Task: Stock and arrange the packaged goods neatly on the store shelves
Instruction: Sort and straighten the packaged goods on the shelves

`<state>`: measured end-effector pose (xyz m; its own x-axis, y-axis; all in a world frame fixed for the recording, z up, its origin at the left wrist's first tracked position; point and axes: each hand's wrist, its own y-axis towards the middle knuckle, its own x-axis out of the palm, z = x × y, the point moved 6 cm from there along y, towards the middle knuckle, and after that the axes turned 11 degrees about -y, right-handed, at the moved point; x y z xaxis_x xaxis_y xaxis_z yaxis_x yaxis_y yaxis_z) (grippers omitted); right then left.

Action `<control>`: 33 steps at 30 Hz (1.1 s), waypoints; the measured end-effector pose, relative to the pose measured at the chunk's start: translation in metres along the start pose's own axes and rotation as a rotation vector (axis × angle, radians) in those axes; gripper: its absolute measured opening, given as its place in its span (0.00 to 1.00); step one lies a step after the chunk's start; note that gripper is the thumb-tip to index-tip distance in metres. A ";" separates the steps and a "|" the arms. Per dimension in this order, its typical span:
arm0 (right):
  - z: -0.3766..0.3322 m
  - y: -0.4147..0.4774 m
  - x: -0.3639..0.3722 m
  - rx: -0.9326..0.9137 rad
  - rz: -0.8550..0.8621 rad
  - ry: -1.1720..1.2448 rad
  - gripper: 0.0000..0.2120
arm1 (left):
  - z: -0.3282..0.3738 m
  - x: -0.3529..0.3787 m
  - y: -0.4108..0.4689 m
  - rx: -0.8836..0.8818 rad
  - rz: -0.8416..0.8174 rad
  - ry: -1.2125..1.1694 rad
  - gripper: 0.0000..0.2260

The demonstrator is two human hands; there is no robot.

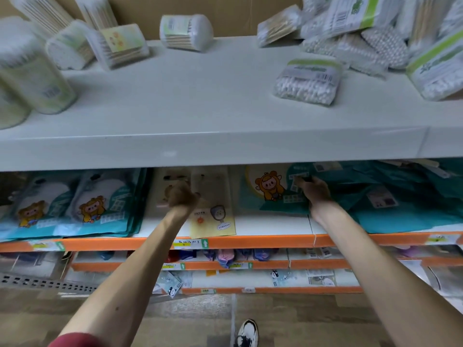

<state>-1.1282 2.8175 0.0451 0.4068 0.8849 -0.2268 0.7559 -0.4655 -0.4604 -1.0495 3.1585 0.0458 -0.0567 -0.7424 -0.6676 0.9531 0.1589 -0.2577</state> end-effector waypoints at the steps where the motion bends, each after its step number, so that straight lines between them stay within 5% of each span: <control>1: -0.001 -0.002 0.002 0.001 -0.004 -0.002 0.06 | 0.004 -0.005 -0.002 0.015 0.015 -0.006 0.03; 6: -0.015 -0.014 0.027 -0.016 -0.077 0.008 0.04 | 0.011 -0.047 0.002 0.202 0.031 -0.033 0.11; 15: -0.037 -0.045 0.093 -0.060 -0.209 -0.018 0.06 | -0.008 -0.119 -0.024 0.666 0.150 0.375 0.26; 24: -0.048 -0.074 0.153 -0.078 -0.251 -0.080 0.06 | -0.048 -0.165 -0.034 0.644 0.234 0.501 0.33; 33: -0.073 -0.107 0.250 -0.117 -0.259 -0.057 0.12 | -0.107 -0.281 -0.007 0.600 0.358 0.462 0.27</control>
<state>-1.0696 3.0875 0.0998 0.1659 0.9724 -0.1639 0.8863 -0.2200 -0.4076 -1.0725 3.4356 0.1605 0.2876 -0.3507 -0.8912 0.9259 -0.1362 0.3524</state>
